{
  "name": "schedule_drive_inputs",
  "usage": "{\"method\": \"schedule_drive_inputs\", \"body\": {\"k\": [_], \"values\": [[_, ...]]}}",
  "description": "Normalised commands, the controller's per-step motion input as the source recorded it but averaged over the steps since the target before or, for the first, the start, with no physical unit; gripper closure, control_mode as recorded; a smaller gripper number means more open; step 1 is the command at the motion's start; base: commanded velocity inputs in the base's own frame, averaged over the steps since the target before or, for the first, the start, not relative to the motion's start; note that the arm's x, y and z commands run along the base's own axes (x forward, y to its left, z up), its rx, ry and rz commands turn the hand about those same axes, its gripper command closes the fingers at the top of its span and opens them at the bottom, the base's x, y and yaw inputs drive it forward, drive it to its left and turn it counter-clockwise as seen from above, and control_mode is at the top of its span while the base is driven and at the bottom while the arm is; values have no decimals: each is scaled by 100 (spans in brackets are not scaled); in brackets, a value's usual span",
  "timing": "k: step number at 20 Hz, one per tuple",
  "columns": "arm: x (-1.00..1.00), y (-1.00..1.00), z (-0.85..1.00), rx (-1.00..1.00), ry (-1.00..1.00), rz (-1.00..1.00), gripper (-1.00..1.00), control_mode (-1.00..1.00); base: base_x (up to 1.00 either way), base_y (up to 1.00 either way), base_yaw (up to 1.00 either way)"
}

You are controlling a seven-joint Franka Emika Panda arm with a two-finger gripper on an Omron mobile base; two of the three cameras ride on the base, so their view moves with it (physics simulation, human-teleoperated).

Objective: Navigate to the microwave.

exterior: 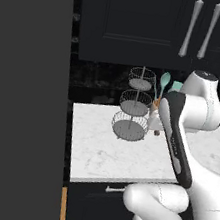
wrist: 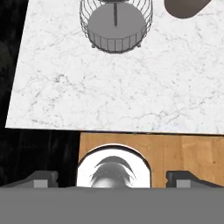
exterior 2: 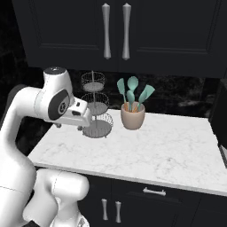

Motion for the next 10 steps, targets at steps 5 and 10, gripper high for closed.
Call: {"method": "schedule_drive_inputs", "body": {"k": [5,10], "values": [[-39,0,-32,0,0,0,-100,100,-9,0,0],[0,0,0,0,0,0,-100,100,-47,-18,-3]]}}
